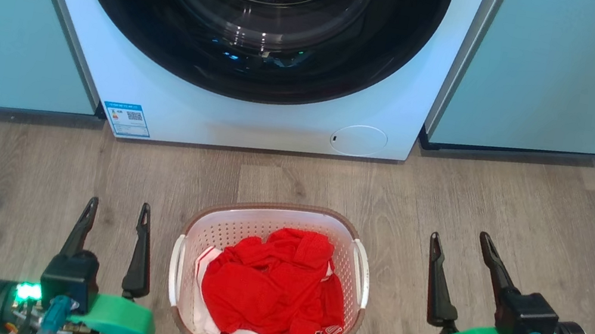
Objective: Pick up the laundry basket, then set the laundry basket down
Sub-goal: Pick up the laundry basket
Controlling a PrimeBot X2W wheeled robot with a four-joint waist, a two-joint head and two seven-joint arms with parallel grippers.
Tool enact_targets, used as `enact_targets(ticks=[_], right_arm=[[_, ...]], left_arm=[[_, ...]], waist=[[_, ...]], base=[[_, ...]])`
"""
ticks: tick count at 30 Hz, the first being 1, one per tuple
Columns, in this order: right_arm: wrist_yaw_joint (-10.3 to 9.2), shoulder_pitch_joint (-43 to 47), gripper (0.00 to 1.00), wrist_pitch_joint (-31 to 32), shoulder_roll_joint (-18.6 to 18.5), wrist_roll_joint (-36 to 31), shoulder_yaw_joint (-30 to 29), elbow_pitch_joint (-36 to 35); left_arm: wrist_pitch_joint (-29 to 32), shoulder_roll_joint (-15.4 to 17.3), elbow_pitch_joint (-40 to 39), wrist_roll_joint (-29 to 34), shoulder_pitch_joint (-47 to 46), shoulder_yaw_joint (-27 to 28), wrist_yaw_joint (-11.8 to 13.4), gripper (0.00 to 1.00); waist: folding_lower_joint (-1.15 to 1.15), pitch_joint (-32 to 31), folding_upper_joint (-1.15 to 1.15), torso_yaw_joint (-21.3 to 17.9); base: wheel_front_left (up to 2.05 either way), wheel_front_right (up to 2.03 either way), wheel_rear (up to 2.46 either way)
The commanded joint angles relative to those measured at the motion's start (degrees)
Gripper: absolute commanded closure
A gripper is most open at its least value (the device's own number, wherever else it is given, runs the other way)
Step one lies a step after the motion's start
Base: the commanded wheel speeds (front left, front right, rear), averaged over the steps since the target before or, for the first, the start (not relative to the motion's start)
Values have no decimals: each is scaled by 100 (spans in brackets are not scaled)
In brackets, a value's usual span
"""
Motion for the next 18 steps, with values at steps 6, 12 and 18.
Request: enact_targets(ticks=[6,12,18], right_arm=[[34,-310,0,-70,-54,10,65,-161],[34,-466,0,-70,-54,21,-9,-79],[34,-858,0,-70,-54,8,-110,218]], left_arm=[[-47,-32,-179,64,-207,228,-37,0],[-47,-42,-90,60,-400,183,-102,0],[-47,-51,259,0,-837,120,-184,0]], waist=[[0,123,0,29],[0,495,0,74],[0,1163,0,111]], base=[[0,0,0],[0,0,0],[0,0,0]])
